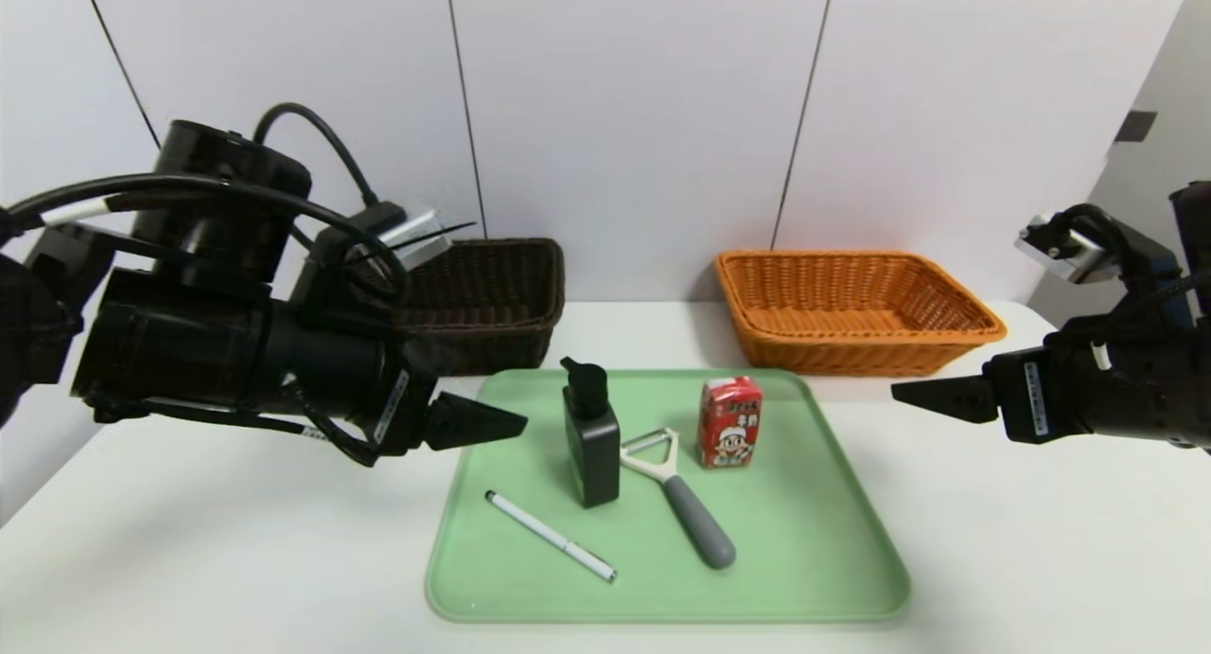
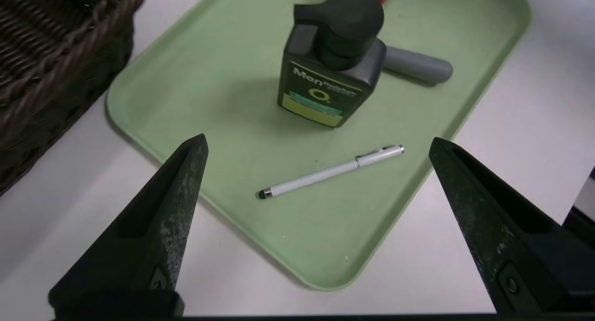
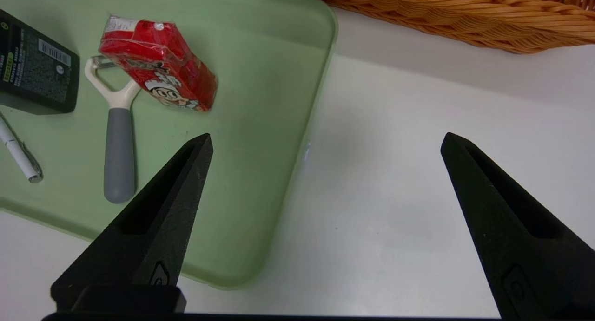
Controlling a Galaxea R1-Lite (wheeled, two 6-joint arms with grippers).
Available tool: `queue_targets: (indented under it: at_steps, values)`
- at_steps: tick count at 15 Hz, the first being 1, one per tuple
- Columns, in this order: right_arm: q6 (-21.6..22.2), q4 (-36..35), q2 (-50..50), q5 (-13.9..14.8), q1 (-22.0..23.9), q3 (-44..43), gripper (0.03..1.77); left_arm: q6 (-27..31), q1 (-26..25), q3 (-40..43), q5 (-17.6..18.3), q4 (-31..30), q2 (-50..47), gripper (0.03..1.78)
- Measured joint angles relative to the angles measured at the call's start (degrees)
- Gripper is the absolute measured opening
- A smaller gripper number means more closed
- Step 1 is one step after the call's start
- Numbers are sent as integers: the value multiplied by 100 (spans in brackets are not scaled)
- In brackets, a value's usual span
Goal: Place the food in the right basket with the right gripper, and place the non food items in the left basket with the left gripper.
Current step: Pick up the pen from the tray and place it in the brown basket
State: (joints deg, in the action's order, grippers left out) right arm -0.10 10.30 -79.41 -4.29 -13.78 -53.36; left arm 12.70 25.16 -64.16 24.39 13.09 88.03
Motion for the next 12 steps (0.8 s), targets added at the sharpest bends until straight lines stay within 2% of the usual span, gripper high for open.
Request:
queue_targets:
  at_steps: [4, 6, 9, 12]
  values:
    - [23, -2, -112, -4, -24, 0, 169, 1073, 0, -94, 606, 488, 299, 169]
    - [115, -7, -121, -34, -26, 0, 169, 1535, 2, -108, 658, 592, 406, 169]
    - [135, 46, -112, -227, -26, 30, 169, 2492, 13, -113, 674, 835, 601, 169]
    - [133, 44, -80, -243, -48, 11, 169, 3482, 50, -149, 678, 969, 841, 169]
